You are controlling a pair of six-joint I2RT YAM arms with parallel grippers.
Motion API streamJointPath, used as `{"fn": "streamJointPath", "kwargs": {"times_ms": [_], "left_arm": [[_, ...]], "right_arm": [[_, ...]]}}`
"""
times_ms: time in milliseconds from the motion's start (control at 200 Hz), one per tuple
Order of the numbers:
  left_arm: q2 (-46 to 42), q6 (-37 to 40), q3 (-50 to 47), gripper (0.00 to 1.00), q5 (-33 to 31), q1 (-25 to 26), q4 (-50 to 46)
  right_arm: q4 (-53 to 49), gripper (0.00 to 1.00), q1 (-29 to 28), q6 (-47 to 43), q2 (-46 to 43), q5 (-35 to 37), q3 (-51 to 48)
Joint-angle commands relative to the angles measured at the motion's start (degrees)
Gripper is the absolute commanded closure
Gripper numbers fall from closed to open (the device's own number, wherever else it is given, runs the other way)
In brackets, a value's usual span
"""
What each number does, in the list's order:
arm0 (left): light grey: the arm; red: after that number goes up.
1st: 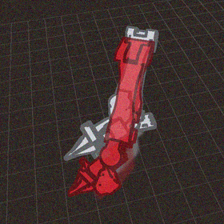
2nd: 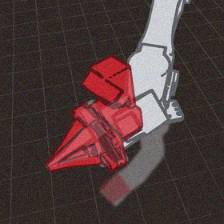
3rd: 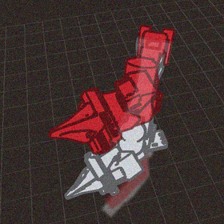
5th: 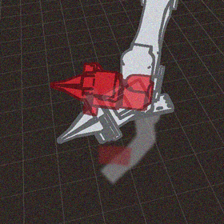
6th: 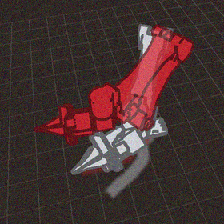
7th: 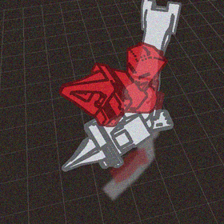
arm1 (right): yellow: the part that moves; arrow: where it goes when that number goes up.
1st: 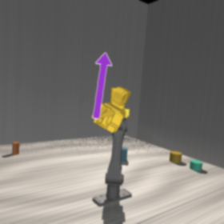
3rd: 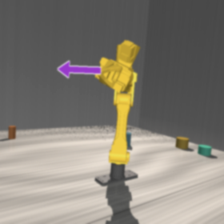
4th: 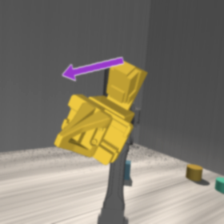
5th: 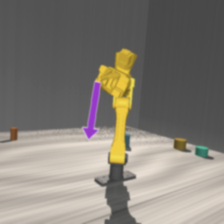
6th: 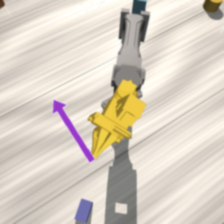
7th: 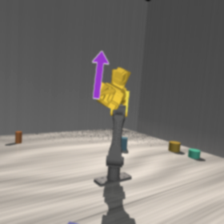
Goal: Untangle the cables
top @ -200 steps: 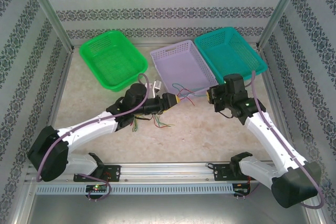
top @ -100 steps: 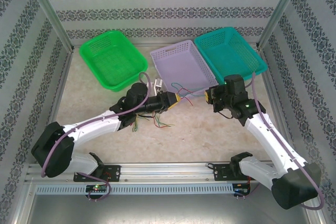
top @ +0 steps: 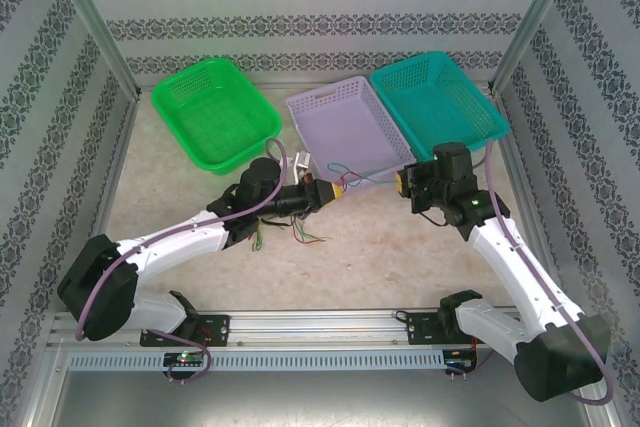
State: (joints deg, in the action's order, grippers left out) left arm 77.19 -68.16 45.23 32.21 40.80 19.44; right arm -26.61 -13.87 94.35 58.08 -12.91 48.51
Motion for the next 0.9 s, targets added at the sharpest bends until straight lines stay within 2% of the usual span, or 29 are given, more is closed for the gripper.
{"fn": "streamJointPath", "kwargs": {"times_ms": [0,285,460,650,894], "left_arm": [[-1.6,6.6,2.9,1.00,2.7,0.8,-9.8],[-7.2,13.2,4.8,1.00,-3.1,1.3,-25.2],[-7.8,11.7,3.9,1.00,-2.6,1.3,-24.3],[-1.7,8.3,6.1,1.00,-1.1,2.4,-18.8],[12.2,8.5,11.0,1.00,-2.4,7.3,-14.8]], "right_arm": [[-1.3,1.00,2.5,-6.5,1.7,1.0,4.9],[-12.0,1.00,12.9,-27.9,5.1,5.5,17.4],[-15.1,1.00,18.8,-35.4,6.0,7.6,23.6],[-13.3,1.00,16.1,-41.7,7.3,5.9,26.8],[-15.9,1.00,8.1,-47.8,5.2,10.9,24.2]]}}
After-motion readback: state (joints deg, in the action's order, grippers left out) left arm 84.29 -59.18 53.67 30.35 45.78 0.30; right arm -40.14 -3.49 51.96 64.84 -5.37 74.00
